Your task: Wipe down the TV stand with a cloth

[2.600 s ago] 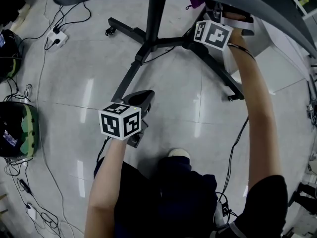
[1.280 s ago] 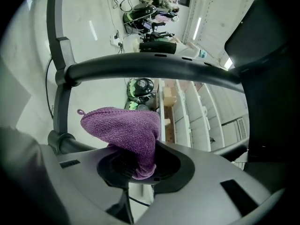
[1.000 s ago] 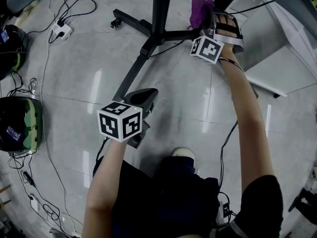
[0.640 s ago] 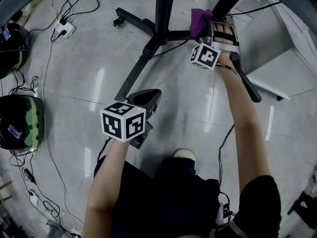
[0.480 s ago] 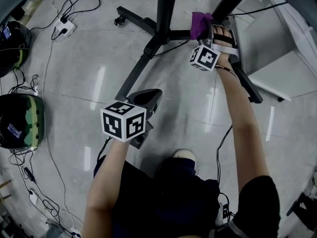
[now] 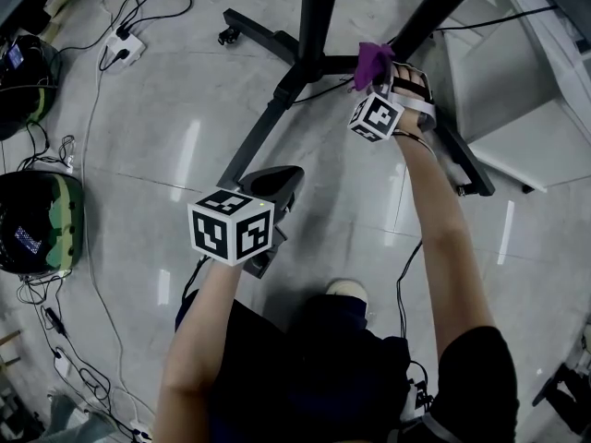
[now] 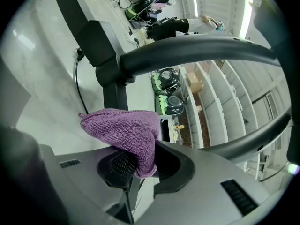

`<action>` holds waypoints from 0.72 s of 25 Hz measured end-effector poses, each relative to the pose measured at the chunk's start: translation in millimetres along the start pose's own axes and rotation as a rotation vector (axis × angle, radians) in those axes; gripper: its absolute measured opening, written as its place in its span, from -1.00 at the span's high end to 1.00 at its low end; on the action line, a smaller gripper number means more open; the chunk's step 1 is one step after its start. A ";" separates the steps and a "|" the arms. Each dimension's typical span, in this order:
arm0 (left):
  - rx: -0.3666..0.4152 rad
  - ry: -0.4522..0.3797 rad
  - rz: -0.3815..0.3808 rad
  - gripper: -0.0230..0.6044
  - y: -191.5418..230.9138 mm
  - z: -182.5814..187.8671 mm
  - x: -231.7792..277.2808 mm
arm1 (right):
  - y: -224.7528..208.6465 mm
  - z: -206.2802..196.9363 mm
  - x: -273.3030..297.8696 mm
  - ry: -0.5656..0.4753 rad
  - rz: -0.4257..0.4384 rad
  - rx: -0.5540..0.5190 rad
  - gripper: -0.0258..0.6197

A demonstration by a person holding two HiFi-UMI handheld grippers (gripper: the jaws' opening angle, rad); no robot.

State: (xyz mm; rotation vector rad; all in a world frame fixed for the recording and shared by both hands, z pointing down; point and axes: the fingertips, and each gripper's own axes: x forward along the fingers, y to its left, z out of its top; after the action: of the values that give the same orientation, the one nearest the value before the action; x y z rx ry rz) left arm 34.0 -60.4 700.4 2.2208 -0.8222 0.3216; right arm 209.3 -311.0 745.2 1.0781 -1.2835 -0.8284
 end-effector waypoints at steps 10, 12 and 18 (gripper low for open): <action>0.004 -0.005 -0.020 0.91 -5.3 1.1 0.7 | 5.3 2.8 -1.0 0.010 0.088 0.004 0.63; 0.007 -0.008 -0.027 0.91 -6.9 1.3 0.9 | 0.9 4.1 -6.8 -0.001 0.094 0.028 0.62; 0.012 -0.014 -0.052 0.91 -15.1 0.9 4.5 | -19.1 0.0 -40.4 -0.057 0.035 0.098 0.62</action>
State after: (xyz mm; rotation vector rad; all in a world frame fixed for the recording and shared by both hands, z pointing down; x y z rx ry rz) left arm 47.2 -55.1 693.4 2.2536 -0.7702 0.2870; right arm 205.4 -279.2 714.0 1.1128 -1.3990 -0.7818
